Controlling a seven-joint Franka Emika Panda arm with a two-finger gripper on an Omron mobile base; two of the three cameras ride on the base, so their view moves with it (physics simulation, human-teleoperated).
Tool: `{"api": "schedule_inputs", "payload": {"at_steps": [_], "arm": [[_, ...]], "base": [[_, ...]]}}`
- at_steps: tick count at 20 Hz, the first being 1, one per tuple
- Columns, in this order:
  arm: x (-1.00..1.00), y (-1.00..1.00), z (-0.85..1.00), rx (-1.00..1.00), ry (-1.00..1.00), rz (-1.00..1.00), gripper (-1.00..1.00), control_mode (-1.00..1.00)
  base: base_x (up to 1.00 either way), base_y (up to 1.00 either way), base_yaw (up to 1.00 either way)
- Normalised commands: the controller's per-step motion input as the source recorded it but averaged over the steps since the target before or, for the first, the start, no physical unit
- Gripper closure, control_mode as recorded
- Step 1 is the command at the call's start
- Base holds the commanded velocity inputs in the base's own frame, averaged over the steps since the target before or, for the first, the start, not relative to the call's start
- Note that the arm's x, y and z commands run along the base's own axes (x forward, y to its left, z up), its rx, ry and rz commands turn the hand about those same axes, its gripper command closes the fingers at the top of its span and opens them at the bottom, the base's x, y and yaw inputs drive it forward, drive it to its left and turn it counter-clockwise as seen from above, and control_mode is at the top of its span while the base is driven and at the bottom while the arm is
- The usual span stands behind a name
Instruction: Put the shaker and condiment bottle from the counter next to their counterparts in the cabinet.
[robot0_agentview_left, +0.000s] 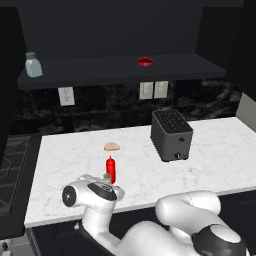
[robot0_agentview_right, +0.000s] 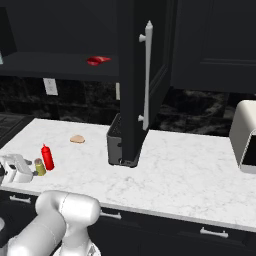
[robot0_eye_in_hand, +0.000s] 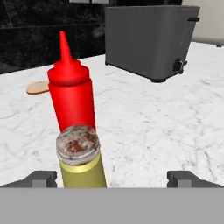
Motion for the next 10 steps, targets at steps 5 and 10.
{"api": "schedule_inputs", "payload": {"at_steps": [5, 10], "arm": [[0.20, 0.23, -0.02, 0.00, 0.00, 0.00, -1.00, -1.00], [0.16, 0.12, -0.04, 0.00, 0.00, 0.00, -1.00, -1.00]], "base": [[0.00, 0.00, 0.00], [0.00, 0.00, 0.00]]}}
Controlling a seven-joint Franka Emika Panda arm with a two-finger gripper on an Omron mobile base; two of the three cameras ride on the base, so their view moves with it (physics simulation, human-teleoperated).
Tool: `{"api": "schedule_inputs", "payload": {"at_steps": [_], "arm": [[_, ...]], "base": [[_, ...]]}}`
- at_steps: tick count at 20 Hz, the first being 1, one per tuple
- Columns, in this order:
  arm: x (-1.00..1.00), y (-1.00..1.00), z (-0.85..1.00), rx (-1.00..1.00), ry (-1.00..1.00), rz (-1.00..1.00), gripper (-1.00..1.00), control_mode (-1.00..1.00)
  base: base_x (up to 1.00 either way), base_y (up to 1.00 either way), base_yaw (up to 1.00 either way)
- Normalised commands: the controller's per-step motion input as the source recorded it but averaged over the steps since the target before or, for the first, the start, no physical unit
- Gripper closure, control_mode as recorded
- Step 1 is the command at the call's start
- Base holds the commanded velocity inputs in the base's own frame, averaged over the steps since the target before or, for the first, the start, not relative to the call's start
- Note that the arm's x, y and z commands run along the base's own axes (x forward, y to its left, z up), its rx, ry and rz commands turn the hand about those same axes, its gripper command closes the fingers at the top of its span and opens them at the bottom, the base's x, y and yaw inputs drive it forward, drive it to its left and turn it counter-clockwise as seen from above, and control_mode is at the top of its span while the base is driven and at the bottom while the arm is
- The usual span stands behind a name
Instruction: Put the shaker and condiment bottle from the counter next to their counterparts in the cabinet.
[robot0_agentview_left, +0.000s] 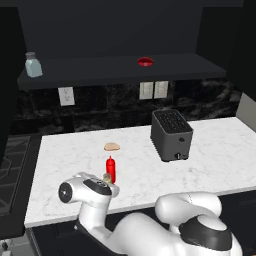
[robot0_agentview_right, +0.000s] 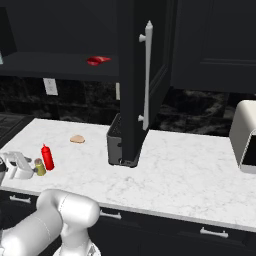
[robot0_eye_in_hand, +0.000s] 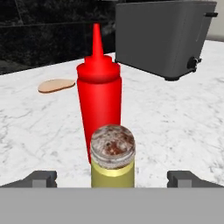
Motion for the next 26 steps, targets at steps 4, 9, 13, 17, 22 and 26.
{"api": "schedule_inputs", "payload": {"at_steps": [4, 9, 13, 17, 22, 26], "arm": [[0.12, 0.04, -0.07, -0.01, 0.01, 0.00, -1.00, -1.00], [0.00, -0.09, -0.16, -0.04, 0.02, 0.00, -1.00, -1.00], [0.04, -0.05, -0.15, -0.02, 0.00, 0.00, -1.00, -1.00], [0.14, -0.02, -0.01, 0.00, 0.02, 0.00, -1.00, -1.00], [0.16, -0.02, 0.00, 0.00, 0.01, 0.00, -1.00, -1.00], [0.00, -0.05, -0.05, 0.00, 0.00, 0.00, -1.00, -1.00]], "base": [[0.00, 0.00, 0.00], [0.00, 0.00, 0.00], [0.00, 0.00, 0.00], [0.00, 0.00, 0.00], [0.00, 0.00, 0.00], [0.00, 0.00, 0.00]]}}
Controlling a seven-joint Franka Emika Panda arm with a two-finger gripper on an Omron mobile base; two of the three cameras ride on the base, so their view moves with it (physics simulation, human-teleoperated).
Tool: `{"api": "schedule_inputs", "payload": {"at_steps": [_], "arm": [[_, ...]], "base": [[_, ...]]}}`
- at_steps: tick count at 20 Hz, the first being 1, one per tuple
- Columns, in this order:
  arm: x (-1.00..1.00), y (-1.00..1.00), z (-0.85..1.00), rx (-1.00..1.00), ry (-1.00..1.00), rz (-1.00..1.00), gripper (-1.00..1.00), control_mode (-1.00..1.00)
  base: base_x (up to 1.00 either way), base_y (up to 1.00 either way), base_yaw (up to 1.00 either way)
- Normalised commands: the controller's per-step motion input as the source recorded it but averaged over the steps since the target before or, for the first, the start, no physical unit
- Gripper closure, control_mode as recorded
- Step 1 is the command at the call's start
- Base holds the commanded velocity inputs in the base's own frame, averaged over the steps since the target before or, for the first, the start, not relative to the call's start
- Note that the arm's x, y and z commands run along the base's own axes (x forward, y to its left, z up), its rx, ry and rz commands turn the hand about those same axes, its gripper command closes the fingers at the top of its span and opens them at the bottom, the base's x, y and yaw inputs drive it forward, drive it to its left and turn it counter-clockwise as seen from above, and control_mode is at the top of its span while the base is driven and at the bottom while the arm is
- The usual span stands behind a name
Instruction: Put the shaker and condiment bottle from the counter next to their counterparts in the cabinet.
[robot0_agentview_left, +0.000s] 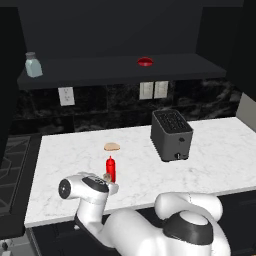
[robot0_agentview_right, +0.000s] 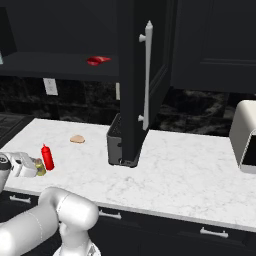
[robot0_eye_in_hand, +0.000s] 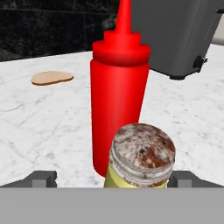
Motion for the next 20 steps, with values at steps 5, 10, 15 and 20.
{"api": "schedule_inputs", "payload": {"at_steps": [5, 10, 15, 20], "arm": [[0.00, -0.07, -0.11, -0.01, 0.00, 0.00, -1.00, -1.00], [0.00, -0.04, -0.07, -0.02, 0.01, 0.00, 1.00, -1.00], [0.00, 0.00, 0.00, 0.00, 0.00, 0.00, 1.00, -1.00], [0.00, 0.00, 0.00, 0.00, 0.00, 0.00, 1.00, -1.00]], "base": [[0.00, 0.00, 0.00], [0.00, 0.00, 0.00], [0.00, 0.00, 0.00], [0.00, 0.00, 0.00]]}}
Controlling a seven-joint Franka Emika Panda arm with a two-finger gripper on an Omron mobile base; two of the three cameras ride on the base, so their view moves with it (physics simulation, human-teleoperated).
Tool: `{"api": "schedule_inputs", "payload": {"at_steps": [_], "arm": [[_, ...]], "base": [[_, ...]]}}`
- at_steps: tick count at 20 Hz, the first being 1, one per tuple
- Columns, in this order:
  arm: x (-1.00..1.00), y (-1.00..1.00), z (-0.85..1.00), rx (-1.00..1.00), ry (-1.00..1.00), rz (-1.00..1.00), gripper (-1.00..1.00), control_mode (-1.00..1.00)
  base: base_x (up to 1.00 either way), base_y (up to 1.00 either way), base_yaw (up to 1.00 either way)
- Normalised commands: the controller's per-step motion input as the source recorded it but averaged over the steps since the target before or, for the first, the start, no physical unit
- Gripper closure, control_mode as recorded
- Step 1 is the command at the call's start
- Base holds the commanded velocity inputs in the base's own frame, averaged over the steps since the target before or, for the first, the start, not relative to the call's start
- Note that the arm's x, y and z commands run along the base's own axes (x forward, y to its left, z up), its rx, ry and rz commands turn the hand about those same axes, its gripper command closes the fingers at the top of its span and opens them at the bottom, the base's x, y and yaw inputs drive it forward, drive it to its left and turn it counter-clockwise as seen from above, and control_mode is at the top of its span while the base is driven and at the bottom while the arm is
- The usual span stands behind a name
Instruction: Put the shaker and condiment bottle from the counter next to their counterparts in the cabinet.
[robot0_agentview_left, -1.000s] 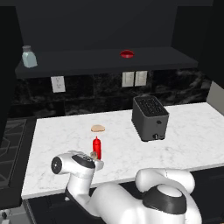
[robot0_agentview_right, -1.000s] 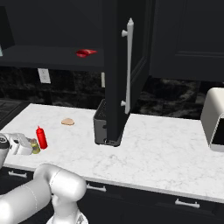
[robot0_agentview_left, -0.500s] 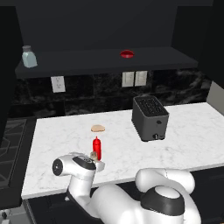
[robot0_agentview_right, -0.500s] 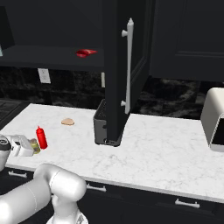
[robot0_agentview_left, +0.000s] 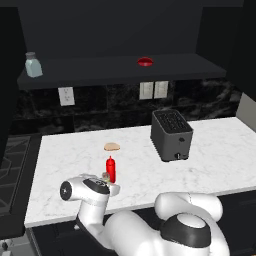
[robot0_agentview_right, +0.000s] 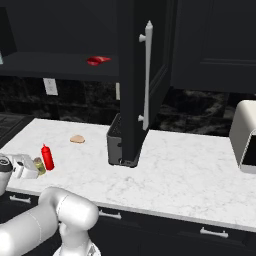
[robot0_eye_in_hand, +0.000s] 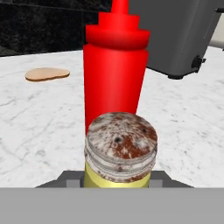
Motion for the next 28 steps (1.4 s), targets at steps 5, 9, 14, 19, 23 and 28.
{"api": "schedule_inputs", "payload": {"at_steps": [5, 9, 14, 19, 23, 28], "arm": [[-0.27, 0.15, 0.11, 0.00, -0.09, 0.00, 1.00, -1.00], [-0.47, 0.28, 0.35, 0.00, -0.09, 0.00, 1.00, -1.00], [-0.14, 0.25, 0.64, 0.00, -0.05, 0.00, 1.00, -1.00], [0.00, 0.07, 0.76, 0.00, -0.02, 0.00, 1.00, -1.00], [0.00, 0.00, 0.74, 0.00, 0.00, 0.00, 1.00, -1.00], [0.01, 0.00, 0.78, 0.00, 0.00, -0.01, 1.00, -1.00]], "base": [[0.00, 0.00, 0.00], [0.00, 0.00, 0.00], [0.00, 0.00, 0.00], [0.00, 0.00, 0.00], [0.00, 0.00, 0.00], [0.00, 0.00, 0.00]]}}
